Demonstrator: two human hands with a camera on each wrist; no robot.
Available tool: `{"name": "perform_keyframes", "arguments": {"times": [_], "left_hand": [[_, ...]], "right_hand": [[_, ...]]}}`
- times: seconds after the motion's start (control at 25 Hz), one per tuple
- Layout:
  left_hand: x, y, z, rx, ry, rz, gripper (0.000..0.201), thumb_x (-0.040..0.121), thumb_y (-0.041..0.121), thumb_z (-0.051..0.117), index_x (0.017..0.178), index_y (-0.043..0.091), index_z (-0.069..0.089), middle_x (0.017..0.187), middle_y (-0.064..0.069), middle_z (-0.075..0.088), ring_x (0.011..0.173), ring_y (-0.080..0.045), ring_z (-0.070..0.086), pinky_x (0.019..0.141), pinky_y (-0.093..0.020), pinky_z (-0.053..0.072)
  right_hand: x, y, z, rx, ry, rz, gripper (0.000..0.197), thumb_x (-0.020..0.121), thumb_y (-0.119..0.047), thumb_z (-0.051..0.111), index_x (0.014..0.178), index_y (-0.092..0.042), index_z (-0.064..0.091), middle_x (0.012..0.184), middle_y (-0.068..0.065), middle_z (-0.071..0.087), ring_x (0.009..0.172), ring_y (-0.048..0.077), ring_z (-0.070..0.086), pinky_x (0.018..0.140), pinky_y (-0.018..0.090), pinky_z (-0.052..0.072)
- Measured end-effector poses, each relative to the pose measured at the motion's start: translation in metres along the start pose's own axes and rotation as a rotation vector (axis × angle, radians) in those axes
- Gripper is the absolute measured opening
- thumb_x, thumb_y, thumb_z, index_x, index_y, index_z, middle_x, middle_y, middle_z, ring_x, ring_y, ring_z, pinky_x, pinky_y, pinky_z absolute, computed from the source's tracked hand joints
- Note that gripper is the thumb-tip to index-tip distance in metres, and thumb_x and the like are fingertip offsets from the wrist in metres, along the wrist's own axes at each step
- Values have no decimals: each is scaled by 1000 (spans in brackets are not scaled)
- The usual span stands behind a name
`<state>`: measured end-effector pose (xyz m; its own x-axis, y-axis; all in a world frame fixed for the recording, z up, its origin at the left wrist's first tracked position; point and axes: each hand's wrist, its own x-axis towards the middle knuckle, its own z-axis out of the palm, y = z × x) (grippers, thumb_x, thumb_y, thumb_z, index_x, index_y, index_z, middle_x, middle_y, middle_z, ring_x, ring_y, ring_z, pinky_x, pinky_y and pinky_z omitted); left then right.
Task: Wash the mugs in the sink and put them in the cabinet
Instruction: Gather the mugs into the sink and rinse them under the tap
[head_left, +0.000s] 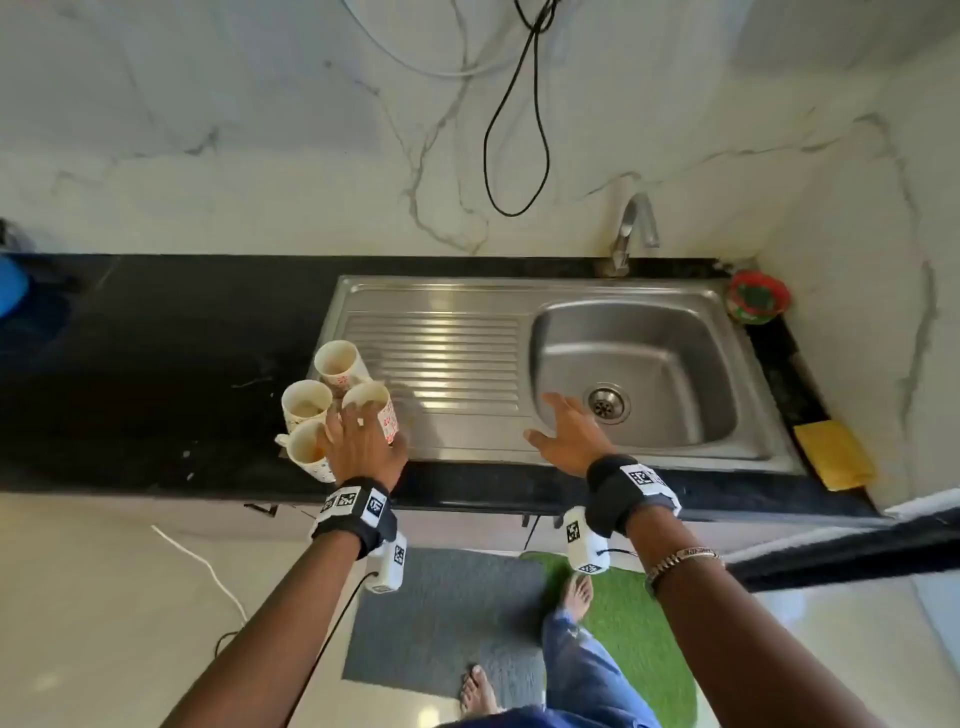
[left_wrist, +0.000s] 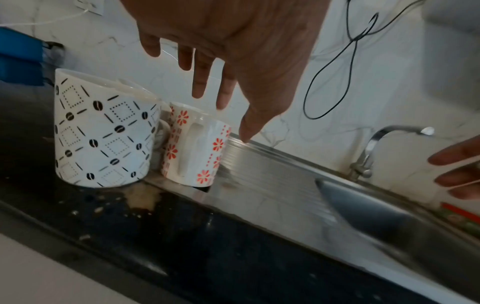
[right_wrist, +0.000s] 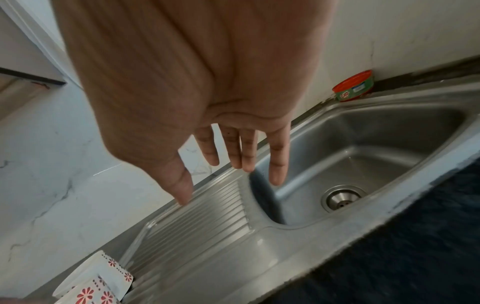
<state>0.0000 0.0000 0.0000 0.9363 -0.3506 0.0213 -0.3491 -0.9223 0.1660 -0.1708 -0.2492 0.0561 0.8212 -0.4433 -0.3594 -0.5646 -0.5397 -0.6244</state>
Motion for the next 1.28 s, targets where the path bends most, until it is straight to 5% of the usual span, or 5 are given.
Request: {"name": "perform_keyframes", "arguments": {"times": [0.44, 0.76, 0.92, 1.16, 1.28], "left_hand": [[39, 22, 16, 344, -100, 66, 47, 70, 16, 82, 115, 20, 72, 115, -3, 74, 125, -32, 56, 122, -58, 20], [64, 163, 21, 149, -20, 391, 55, 67, 18, 82, 119, 29, 69, 116, 6, 74, 106, -25, 67, 114, -54, 33], [89, 247, 29, 77, -112, 618, 63, 63, 25, 83, 125, 27, 70, 127, 4, 72, 115, -26, 66, 115, -52, 36], [123, 336, 57, -23, -242, 974, 77, 46, 17, 84, 122, 22, 69, 116, 3, 72, 107, -22, 65, 110, -41, 43], [143, 347, 73, -55, -210, 1148, 53, 71, 22, 77, 122, 25, 67, 122, 2, 70, 110, -22, 62, 111, -42, 45]], "right_hand": [[134, 11, -36, -6, -253, -155, 57, 102, -41, 62, 152, -19, 45, 158, 9, 47, 142, 28, 48, 113, 35, 37], [175, 52, -64, 62, -324, -188, 72, 92, -29, 77, 155, -21, 42, 156, 1, 48, 139, 22, 50, 113, 35, 44], [182, 84, -72, 214, -126, -249, 85, 71, -36, 88, 144, -41, 45, 144, -16, 55, 130, 9, 57, 109, 42, 52], [180, 146, -121, 299, 243, 0, 94, 64, -45, 84, 147, -32, 42, 146, -6, 52, 127, 17, 55, 104, 29, 46], [194, 167, -140, 307, 217, 27, 74, 59, -57, 79, 125, -43, 51, 121, -18, 63, 110, 12, 65, 90, 20, 44]]}}
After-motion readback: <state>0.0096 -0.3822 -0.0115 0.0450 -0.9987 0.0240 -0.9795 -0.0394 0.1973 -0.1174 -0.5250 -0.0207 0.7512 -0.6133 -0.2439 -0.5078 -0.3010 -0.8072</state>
